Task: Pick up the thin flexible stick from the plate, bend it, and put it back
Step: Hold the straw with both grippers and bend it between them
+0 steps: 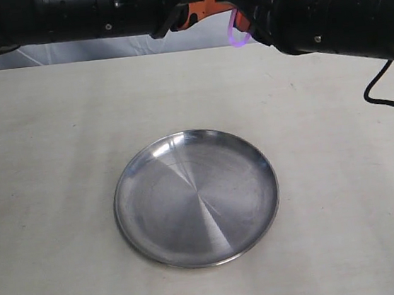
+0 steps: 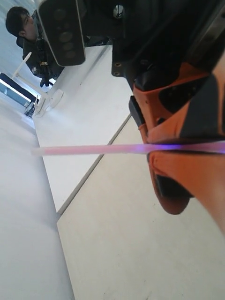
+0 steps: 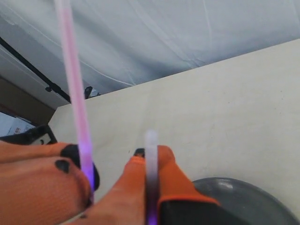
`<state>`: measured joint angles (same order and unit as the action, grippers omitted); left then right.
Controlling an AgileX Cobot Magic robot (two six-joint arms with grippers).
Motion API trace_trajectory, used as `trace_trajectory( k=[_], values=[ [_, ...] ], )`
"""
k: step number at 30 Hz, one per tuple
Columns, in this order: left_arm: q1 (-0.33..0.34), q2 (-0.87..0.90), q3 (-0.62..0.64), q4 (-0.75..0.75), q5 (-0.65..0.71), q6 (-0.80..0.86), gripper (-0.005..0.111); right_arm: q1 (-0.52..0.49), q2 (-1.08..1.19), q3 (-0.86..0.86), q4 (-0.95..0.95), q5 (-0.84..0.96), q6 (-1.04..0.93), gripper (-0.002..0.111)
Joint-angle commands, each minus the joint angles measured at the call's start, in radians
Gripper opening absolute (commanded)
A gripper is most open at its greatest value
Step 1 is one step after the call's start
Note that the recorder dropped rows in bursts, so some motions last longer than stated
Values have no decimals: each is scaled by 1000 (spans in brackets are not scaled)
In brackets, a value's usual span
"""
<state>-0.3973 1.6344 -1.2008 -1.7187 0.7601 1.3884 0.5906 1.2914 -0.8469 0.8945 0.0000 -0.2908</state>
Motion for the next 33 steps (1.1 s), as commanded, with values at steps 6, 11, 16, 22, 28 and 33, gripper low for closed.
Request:
trace_trajectory(
  k=[6, 11, 16, 22, 28, 33],
  values=[
    [-8, 0, -3, 52, -17, -28, 0, 10, -7, -5, -15, 57, -7, -1],
    [-8, 0, -3, 56, -17, -28, 0, 10, -7, -5, -15, 63, -20, -1],
    [-8, 0, -3, 59, -17, -30, 0, 19, -7, -5, -15, 72, -34, -1],
    [-8, 0, -3, 74, -17, -51, 0, 57, -7, -5, -15, 49, -53, -1],
    [-8, 0, -3, 112, -3, -73, 0, 62, -7, -5, -15, 47, -53, -1],
    [-8, 0, -3, 115, 4, -73, 0, 62, -7, -5, -15, 47, -53, -1]
  ],
)
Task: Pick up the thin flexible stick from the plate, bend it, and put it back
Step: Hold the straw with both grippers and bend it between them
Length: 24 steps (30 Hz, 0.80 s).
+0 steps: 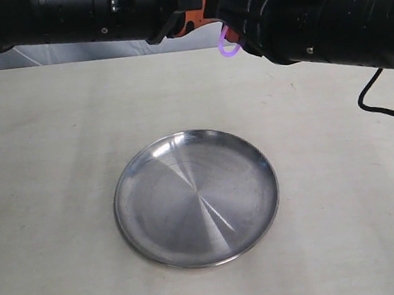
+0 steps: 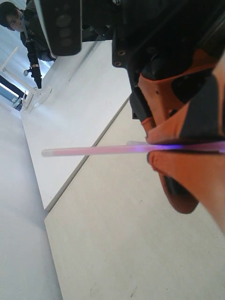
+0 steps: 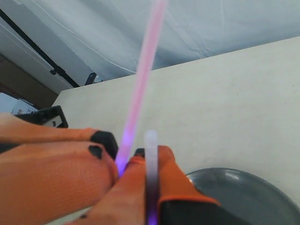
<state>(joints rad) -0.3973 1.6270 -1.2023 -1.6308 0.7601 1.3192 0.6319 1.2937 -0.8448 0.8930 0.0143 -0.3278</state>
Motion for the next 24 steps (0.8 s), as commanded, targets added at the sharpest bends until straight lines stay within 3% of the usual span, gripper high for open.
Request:
trace_trajectory(
  k=[1, 24],
  values=[
    [-8, 8, -2, 27, 6, -4, 0, 21, -9, -7, -13, 33, -16, -1],
    [-8, 8, -2, 34, -13, -6, 0, 21, -9, -7, -11, -2, -16, -1]
  ],
)
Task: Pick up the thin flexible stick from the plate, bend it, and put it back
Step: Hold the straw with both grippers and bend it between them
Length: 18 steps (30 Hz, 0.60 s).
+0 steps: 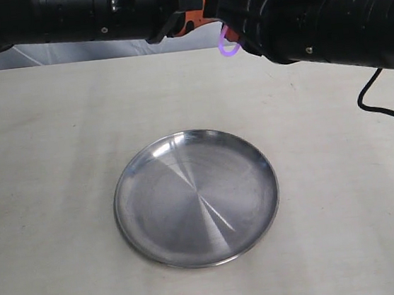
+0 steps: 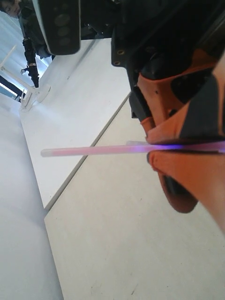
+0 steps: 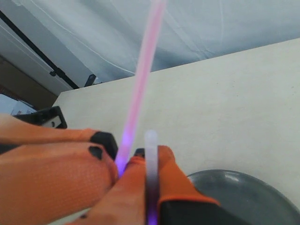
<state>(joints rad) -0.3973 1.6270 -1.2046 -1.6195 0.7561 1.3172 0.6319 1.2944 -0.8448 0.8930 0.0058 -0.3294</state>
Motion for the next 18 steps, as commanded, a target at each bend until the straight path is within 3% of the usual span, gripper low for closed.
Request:
trace_trajectory(
  k=[1, 18],
  values=[
    [-6, 8, 0, 23, -11, -4, 0, 21, -10, -7, -11, 7, -14, -1],
    [-2, 0, 0, 203, -97, -88, 0, 19, -10, -7, -36, 1, -14, -1]
  ],
)
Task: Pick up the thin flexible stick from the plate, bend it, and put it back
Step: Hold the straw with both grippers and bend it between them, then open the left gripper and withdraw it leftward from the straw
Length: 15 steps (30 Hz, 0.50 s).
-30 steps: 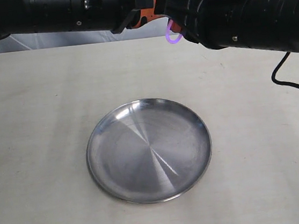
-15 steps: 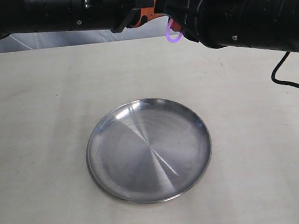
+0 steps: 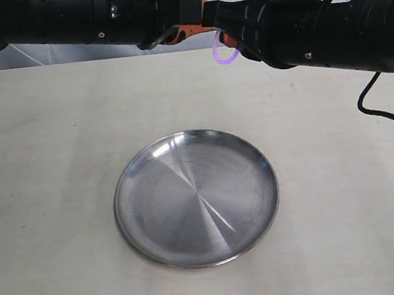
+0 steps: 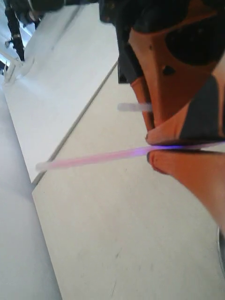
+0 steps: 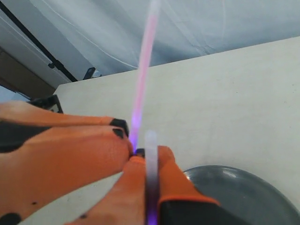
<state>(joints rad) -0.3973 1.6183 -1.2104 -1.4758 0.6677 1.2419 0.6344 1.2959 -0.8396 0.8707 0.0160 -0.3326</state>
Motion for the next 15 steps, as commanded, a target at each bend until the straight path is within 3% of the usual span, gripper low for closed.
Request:
trace_trajectory(
  k=[1, 7, 15],
  values=[
    [-2, 9, 6, 61, -9, -13, 0, 17, -11, -12, -17, -9, -11, -1],
    [24, 0, 6, 115, -13, -59, 0, 17, -11, -12, -18, -9, -11, -1],
    [144, 0, 6, 308, -13, -210, 0, 17, -11, -12, -17, -33, -11, -1]
  ],
)
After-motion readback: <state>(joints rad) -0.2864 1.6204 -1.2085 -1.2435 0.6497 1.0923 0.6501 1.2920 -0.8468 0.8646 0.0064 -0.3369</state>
